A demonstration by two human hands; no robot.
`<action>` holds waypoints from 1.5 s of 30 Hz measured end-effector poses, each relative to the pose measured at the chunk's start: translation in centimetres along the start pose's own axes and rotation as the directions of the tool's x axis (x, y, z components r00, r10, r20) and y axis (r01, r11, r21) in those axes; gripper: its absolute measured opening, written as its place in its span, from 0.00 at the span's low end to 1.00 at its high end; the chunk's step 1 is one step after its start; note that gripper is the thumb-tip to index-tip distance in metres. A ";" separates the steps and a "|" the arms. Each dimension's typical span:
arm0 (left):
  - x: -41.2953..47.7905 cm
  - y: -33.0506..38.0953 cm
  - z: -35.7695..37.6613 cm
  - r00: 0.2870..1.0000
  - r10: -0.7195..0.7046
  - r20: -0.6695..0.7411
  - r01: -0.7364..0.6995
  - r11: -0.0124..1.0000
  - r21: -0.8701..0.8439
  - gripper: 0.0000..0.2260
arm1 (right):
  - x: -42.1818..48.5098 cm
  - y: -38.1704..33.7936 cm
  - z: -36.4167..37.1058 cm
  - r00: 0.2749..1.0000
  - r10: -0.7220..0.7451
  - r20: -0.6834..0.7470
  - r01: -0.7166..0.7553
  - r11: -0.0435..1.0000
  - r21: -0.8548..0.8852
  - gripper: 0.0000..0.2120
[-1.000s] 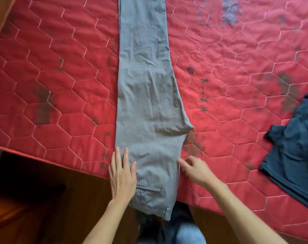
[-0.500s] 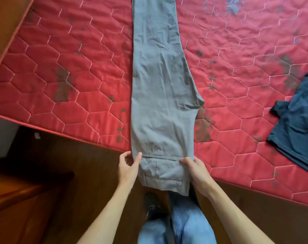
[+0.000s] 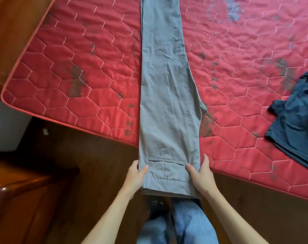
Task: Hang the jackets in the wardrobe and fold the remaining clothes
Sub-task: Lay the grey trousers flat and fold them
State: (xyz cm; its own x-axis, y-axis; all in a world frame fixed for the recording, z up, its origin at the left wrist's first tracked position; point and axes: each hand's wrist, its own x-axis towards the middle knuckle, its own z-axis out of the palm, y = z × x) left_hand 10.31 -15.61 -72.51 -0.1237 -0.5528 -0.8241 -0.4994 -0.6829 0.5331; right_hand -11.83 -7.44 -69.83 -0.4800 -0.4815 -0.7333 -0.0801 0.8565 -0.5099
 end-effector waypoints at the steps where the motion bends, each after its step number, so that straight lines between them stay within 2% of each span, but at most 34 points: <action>1: -0.4 0.2 -0.2 0.999 0.030 -0.024 -0.030 1.000 0.002 0.24 | -0.4 -0.2 -0.1 0.999 -0.044 -0.012 0.044 0.999 -0.011 0.41; 3: -1.2 1.4 -0.6 0.992 0.114 -0.044 -0.117 0.990 -0.072 0.28 | -0.9 -0.8 -0.7 0.985 -0.172 -0.014 0.173 0.985 0.014 0.38; 5: -2.0 3.6 -1.2 0.983 0.177 -0.048 -0.181 0.976 -0.124 0.21 | -0.9 -2.0 -1.9 0.972 -0.234 -0.003 0.233 0.966 0.116 0.24; 6: -2.1 4.9 -1.6 0.982 0.177 -0.068 -0.185 0.974 -0.131 0.17 | -0.9 -3.1 -2.7 0.976 -0.217 0.026 0.208 0.958 0.195 0.16; 7: -2.1 6.0 -2.0 0.982 0.170 -0.081 -0.181 0.971 -0.157 0.16 | -0.6 -4.1 -3.6 0.981 -0.179 0.073 0.153 0.950 0.272 0.14; 9: -1.8 8.0 -2.9 0.991 0.131 -0.024 -0.132 0.942 -0.309 0.19 | 0.3 -5.9 -5.3 0.973 -0.100 0.210 0.012 0.922 0.386 0.18; 11: -0.8 10.1 -4.0 0.992 0.099 0.082 -0.051 0.889 -0.454 0.21 | 1.6 -7.6 -6.9 0.952 -0.137 0.273 0.006 0.902 0.432 0.21; 12: -0.3 11.3 -4.6 0.984 0.113 0.138 -0.032 0.874 -0.485 0.21 | 2.4 -8.4 -7.4 0.940 -0.192 0.280 0.061 0.907 0.417 0.22; 14: 1.0 13.5 -5.3 0.957 0.206 0.204 -0.103 0.900 -0.423 0.17 | 4.0 -10.2 -8.2 0.928 -0.283 0.244 0.197 0.924 0.327 0.20; 16: 2.7 15.5 -5.6 0.935 0.290 0.205 -0.222 0.929 -0.297 0.13 | 5.9 -12.1 -8.5 0.914 -0.340 0.221 0.281 0.924 0.261 0.16; 17: 3.6 16.4 -5.6 0.935 0.319 0.156 -0.287 0.938 -0.197 0.11 | 7.1 -12.9 -8.4 0.906 -0.370 0.205 0.327 0.920 0.215 0.14; 19: 6.1 17.8 -5.5 0.921 0.388 -0.027 -0.381 0.914 0.144 0.05 | 9.9 -14.3 -8.0 0.896 -0.423 0.133 0.420 0.906 0.054 0.04; 20: 7.3 18.6 -5.4 0.904 0.413 -0.111 -0.362 0.876 0.318 0.04 | 11.3 -15.0 -7.7 0.895 -0.435 0.098 0.440 0.898 -0.029 0.05; 21: 8.4 19.2 -5.1 0.891 0.423 -0.166 -0.323 0.847 0.422 0.05 | 12.7 -15.5 -7.4 0.900 -0.432 0.064 0.436 0.895 -0.093 0.12; 22: 9.7 19.7 -4.8 0.884 0.426 -0.192 -0.310 0.841 0.443 0.06 | 14.0 -15.9 -7.0 0.907 -0.420 0.028 0.420 0.897 -0.134 0.17; 24: 12.3 20.6 -4.1 0.891 0.412 -0.192 -0.325 0.873 0.363 0.07 | 16.4 -16.7 -6.4 0.920 -0.388 -0.051 0.373 0.909 -0.188 0.24; 27: 15.9 21.1 -2.9 0.903 0.384 -0.192 -0.339 0.912 0.230 0.18 | 19.9 -17.0 -5.8 0.955 -0.282 -0.097 0.255 0.940 -0.226 0.25; 28: 16.6 21.3 -2.4 0.902 0.383 -0.199 -0.347 0.918 0.194 0.19 | 20.9 -16.9 -5.7 0.963 -0.250 -0.103 0.223 0.950 -0.220 0.25; 31: 17.7 21.2 -0.7 0.920 0.327 -0.217 -0.307 0.944 0.121 0.06 | 22.8 -15.9 -5.3 0.978 -0.180 -0.107 0.153 0.963 -0.222 0.23; 33: 17.9 20.2 0.0 0.914 0.295 -0.278 -0.253 0.951 0.175 0.09 | 23.0 -15.3 -4.7 0.969 -0.211 -0.132 0.174 0.953 -0.248 0.17; 34: 17.9 19.6 0.3 0.903 0.281 -0.326 -0.220 0.952 0.212 0.10 | 22.8 -15.2 -4.4 0.946 -0.273 -0.173 0.221 0.937 -0.272 0.15; 35: 18.0 19.0 0.5 0.884 0.288 -0.367 -0.208 0.947 0.243 0.11 | 22.5 -15.2 -4.1 0.901 -0.371 -0.223 0.291 0.900 -0.324 0.18; 37: 17.8 18.4 0.8 0.847 0.318 -0.427 -0.210 0.937 0.280 0.10 | 21.8 -15.6 -3.2 0.762 -0.592 -0.263 0.440 0.771 -0.461 0.25; 38: 17.7 18.1 0.9 0.829 0.330 -0.452 -0.219 0.935 0.280 0.11 | 21.4 -16.0 -2.6 0.699 -0.678 -0.226 0.507 0.693 -0.513 0.27; 40: 17.4 17.9 1.0 0.798 0.337 -0.500 -0.237 0.938 0.254 0.13 | 20.4 -16.4 -0.5 0.622 -0.780 -0.069 0.615 0.541 -0.574 0.31; 43: 16.9 17.1 1.5 0.726 0.333 -0.602 -0.240 0.943 0.231 0.15 | 19.9 -16.2 2.6 0.572 -0.801 0.175 0.707 0.374 -0.599 0.29; 45: 16.6 16.5 2.0 0.670 0.328 -0.666 -0.233 0.945 0.231 0.15 | 20.4 -15.8 3.6 0.586 -0.768 0.257 0.714 0.340 -0.612 0.26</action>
State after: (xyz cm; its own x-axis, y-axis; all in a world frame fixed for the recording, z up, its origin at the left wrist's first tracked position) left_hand -1.68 -35.11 -77.81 0.3244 -0.9124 -0.2497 -0.6409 -0.4061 0.6514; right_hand -17.17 -31.43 -78.33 0.0050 -0.9881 -0.1536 -0.9046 0.0610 -0.4219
